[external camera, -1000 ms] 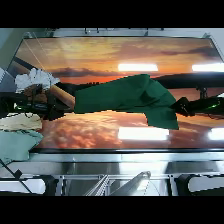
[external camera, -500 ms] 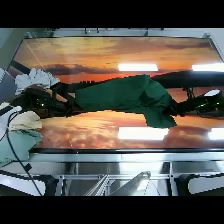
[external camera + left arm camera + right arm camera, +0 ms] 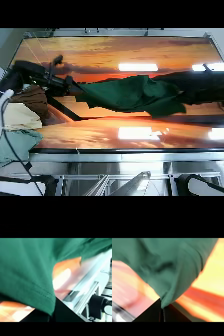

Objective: Fold the shirts.

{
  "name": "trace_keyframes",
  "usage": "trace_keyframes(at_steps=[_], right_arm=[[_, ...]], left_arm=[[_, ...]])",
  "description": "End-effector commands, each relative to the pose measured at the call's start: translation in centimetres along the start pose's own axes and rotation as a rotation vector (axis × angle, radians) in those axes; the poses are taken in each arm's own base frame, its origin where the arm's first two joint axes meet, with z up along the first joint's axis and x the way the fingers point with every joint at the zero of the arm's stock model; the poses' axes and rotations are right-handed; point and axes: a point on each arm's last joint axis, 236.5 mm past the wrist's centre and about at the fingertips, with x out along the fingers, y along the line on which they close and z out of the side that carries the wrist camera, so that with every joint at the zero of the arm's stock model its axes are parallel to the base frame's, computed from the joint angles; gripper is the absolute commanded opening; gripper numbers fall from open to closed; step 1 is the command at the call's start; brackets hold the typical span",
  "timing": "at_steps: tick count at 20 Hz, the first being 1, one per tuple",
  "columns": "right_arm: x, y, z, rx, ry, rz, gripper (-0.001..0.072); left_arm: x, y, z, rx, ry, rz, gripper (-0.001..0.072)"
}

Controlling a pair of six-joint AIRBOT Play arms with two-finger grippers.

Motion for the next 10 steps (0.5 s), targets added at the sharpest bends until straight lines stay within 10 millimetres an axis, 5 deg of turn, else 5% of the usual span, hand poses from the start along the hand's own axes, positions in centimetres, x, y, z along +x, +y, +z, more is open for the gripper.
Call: trace_keyframes(at_steps=[1,3,6,8,10], right_arm=[[-9.4,10.0,5.0,-0.216,-0.374,0.101,0.0020],[-15.1,16.6,5.9,-0.339,-0.581,0.174,0.0020],[-23.0,27.3,4.4,-0.661,-0.851,0.201,0.0019],[-26.3,30.8,4.4,-0.779,-0.985,0.057,0.0020],[-28.7,31.7,5.3,-0.805,-1.086,-0.060,0.0019]], left_arm=[[-6.6,-9.4,1.6,0.206,-0.140,0.022,0.0023],[-10.2,-15.3,1.1,0.322,-0.207,0.019,0.0023],[-16.4,-24.2,-0.3,0.538,-0.370,0.051,0.0024],[-20.6,-27.6,-1.2,0.632,-0.500,0.113,0.0024],[-22.7,-28.1,-2.0,0.648,-0.541,0.164,0.0025]])
